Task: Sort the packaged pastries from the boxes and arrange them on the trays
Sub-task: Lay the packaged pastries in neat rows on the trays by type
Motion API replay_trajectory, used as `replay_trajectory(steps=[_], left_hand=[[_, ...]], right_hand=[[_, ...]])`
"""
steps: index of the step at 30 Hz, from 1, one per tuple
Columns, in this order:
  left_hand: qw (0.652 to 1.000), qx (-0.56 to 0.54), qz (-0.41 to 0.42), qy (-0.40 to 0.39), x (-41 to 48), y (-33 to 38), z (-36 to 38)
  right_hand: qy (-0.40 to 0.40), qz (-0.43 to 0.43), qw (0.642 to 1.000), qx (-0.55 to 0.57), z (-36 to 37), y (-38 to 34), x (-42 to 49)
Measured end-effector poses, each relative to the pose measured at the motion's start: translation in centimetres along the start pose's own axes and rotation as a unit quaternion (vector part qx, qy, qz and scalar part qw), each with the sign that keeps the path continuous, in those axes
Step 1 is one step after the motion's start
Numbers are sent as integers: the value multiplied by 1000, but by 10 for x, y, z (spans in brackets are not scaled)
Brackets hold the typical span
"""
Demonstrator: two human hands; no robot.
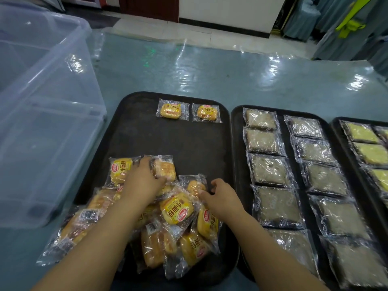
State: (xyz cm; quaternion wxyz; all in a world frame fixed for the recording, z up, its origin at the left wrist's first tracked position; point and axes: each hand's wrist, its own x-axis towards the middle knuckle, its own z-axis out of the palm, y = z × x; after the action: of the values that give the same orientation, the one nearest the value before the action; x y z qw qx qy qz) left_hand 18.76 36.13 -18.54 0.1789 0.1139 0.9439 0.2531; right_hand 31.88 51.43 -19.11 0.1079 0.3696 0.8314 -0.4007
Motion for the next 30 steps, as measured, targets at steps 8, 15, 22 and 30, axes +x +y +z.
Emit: replay_trajectory(steps=[8, 15, 22, 30], left_hand=[[992, -123, 11, 14, -2, 7, -10], [988, -136, 60, 30, 17, 10, -26], [982, -22, 174, 74, 58, 16, -34], [979, 82, 178, -58, 86, 3, -30]], right_hand=[[-38, 42, 997, 58, 4, -7, 12], [15, 26, 990, 139, -10, -19, 26], [149, -35, 974, 165, -32, -33, 43], [286, -133, 948, 33, -35, -32, 62]])
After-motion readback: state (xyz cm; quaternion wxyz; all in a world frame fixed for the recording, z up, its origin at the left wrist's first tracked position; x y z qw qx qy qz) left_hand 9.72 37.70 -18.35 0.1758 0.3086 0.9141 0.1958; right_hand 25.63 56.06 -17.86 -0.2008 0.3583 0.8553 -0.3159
